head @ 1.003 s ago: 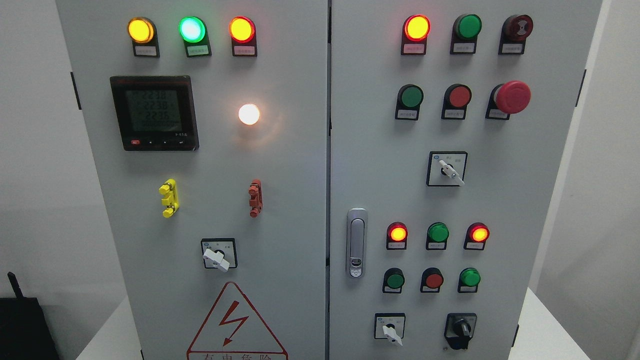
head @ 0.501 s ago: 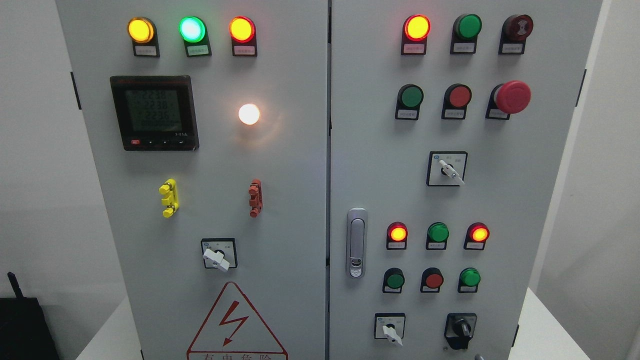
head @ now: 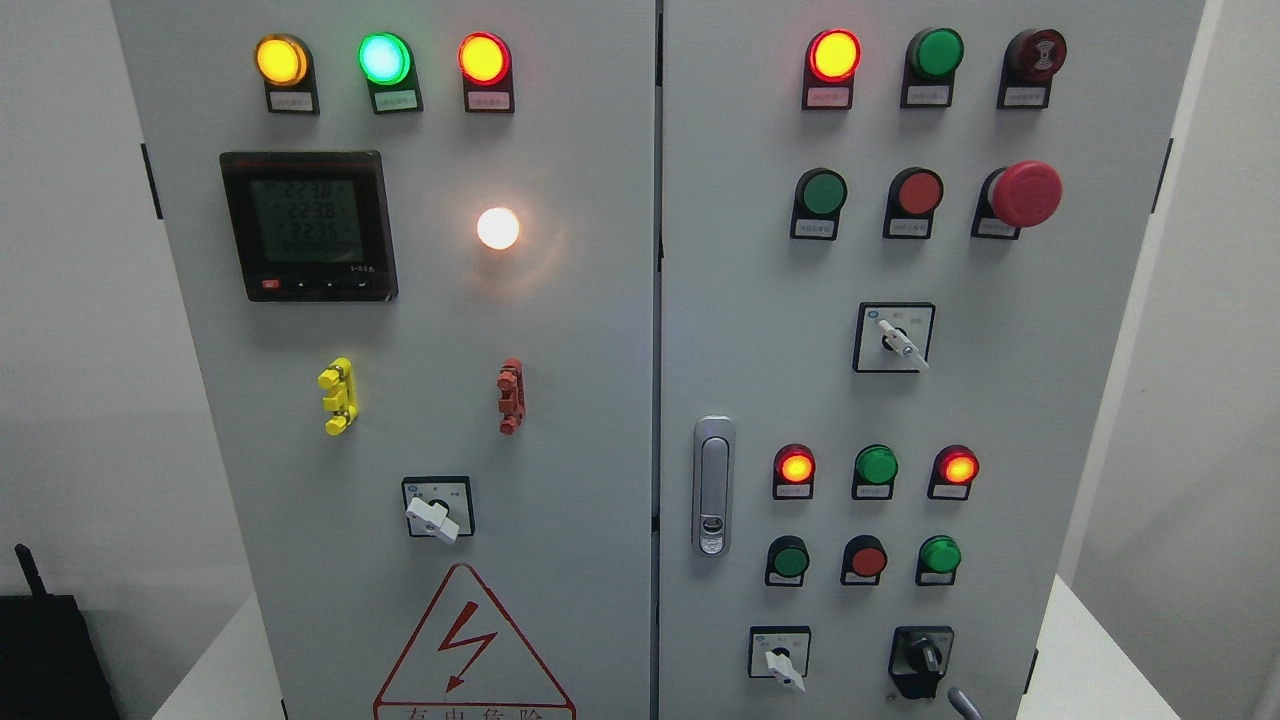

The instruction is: Trip black knob to open circuit

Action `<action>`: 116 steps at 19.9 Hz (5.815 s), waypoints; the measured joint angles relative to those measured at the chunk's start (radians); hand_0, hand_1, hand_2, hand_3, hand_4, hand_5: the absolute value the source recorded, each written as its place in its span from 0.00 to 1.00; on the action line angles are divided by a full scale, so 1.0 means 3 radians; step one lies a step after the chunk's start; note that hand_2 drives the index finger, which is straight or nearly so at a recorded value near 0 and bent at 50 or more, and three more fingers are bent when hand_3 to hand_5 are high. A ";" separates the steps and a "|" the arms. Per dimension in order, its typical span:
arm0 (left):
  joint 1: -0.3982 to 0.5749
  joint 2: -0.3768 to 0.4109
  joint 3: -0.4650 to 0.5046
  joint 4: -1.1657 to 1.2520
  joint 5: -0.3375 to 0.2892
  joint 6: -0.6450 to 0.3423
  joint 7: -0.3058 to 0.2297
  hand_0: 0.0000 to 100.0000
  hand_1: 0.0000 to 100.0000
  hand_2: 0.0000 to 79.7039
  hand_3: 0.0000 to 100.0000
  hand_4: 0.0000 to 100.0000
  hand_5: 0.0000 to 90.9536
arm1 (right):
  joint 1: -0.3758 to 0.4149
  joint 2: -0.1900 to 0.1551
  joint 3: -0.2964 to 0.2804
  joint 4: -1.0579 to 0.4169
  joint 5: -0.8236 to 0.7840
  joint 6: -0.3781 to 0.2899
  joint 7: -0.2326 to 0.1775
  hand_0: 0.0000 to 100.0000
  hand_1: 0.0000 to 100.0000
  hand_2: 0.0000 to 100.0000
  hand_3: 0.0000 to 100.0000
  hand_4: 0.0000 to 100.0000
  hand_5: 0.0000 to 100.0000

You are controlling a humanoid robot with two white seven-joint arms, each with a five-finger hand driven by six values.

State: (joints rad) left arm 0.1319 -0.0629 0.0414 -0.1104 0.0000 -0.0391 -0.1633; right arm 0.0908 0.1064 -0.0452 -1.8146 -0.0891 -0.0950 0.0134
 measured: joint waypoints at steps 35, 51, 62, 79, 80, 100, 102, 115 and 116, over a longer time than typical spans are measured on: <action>0.0000 0.0000 0.0000 0.0000 0.0000 0.0001 0.0000 0.12 0.39 0.00 0.00 0.00 0.00 | -0.0092 0.0005 0.0133 0.0125 0.0005 0.0003 -0.0005 0.00 0.00 0.00 1.00 1.00 1.00; 0.0000 0.0000 0.0000 0.0000 0.0000 0.0005 0.0000 0.12 0.39 0.00 0.00 0.00 0.00 | -0.0084 0.0012 0.0146 0.0098 0.0005 0.0005 -0.0009 0.00 0.00 0.00 1.00 1.00 1.00; 0.0000 0.0000 0.0000 0.0000 0.0000 0.0007 0.0000 0.12 0.39 0.00 0.00 0.00 0.00 | -0.0083 0.0017 0.0147 0.0090 0.0005 0.0027 -0.0021 0.00 0.00 0.00 1.00 1.00 1.00; 0.0000 0.0000 0.0000 0.0000 0.0000 -0.0001 0.0000 0.12 0.39 0.00 0.00 0.00 0.00 | -0.0092 0.0026 0.0203 0.0090 0.0001 0.0055 -0.0008 0.00 0.00 0.00 1.00 1.00 1.00; 0.0000 0.0000 0.0000 0.0000 0.0000 -0.0001 0.0000 0.12 0.39 0.00 0.00 0.00 0.00 | -0.0093 0.0027 0.0210 0.0091 0.0001 0.0057 -0.0008 0.00 0.00 0.00 1.00 1.00 1.00; 0.0000 0.0000 0.0000 0.0000 0.0000 -0.0006 0.0000 0.12 0.39 0.00 0.00 0.00 0.00 | -0.0109 0.0029 0.0261 0.0090 0.0000 0.0050 -0.0005 0.00 0.00 0.00 1.00 1.00 1.00; 0.0000 0.0000 0.0000 0.0000 0.0000 -0.0011 0.0000 0.12 0.39 0.00 0.00 0.00 0.00 | -0.0109 0.0029 0.0262 0.0090 0.0000 0.0049 -0.0005 0.00 0.00 0.00 1.00 1.00 1.00; 0.0000 0.0000 0.0000 0.0000 0.0000 -0.0006 0.0000 0.12 0.39 0.00 0.00 0.00 0.00 | -0.0109 0.0027 0.0202 0.0089 0.0001 0.0031 0.0008 0.00 0.00 0.00 1.00 1.00 1.00; 0.0000 0.0000 0.0000 0.0000 0.0000 -0.0003 0.0000 0.12 0.39 0.00 0.00 0.00 0.00 | -0.0108 0.0027 0.0197 0.0089 0.0001 0.0027 0.0008 0.00 0.00 0.00 1.00 1.00 1.00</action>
State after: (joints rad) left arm 0.1319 -0.0629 0.0414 -0.1104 0.0000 -0.0401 -0.1633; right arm 0.0584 0.1144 0.0141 -1.7878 -0.0889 -0.0867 0.0158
